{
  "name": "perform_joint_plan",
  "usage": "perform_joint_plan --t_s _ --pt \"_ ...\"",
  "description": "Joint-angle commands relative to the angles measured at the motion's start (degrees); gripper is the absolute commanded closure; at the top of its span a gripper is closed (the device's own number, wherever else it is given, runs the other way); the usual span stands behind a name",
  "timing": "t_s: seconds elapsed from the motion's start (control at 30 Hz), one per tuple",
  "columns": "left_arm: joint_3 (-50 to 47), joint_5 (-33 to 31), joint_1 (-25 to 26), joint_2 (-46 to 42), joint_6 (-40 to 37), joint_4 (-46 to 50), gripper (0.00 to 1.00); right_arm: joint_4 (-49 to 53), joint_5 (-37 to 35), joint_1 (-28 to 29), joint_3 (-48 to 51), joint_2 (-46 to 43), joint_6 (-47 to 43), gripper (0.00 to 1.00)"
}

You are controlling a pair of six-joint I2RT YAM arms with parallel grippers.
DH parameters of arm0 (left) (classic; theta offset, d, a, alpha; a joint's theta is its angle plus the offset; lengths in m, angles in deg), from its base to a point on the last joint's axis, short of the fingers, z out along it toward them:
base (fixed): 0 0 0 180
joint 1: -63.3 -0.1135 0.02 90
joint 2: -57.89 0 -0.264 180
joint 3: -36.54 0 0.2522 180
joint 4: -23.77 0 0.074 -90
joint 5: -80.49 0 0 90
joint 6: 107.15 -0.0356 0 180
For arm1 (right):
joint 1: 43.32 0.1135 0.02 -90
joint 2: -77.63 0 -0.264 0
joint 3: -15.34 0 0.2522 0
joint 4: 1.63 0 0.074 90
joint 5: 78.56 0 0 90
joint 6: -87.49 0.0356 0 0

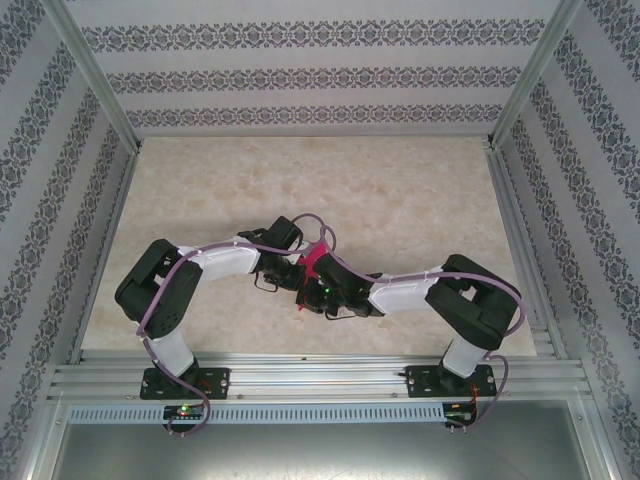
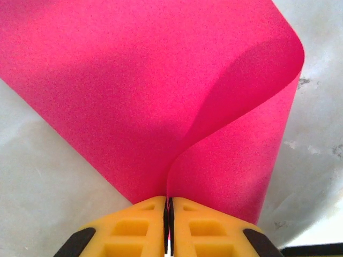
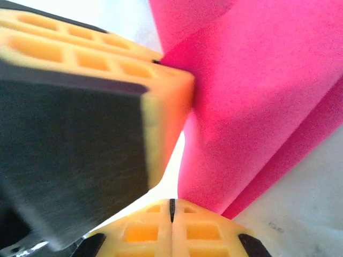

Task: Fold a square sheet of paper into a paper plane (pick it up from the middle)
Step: Third fold the triangle at the center of the table.

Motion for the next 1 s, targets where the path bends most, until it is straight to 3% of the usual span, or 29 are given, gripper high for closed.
perform_joint_plan --t_s 0.0,0.47,0.63,0.97 --pt "-0.37 1.33 -0.11 2.17 -0.96 1.64 0.87 0.66 -0.41 0.47 -0.44 2.0 -0.97 1.0" --pt "-0.22 0.71 -0.11 2.45 -1.06 1.91 0.87 -0.64 0.16 0.6 0.6 -1.98 -1.83 1.0" --pt "0.02 0.63 -0.09 2.47 -1.14 2.26 0.87 -5.84 1.67 1.02 2.18 -0.28 0.4 1.0" --pt "0.27 0.97 -0.11 2.89 -1.37 2.26 0.87 -3.39 -1.47 1.39 3.72 3.51 1.37 1.0"
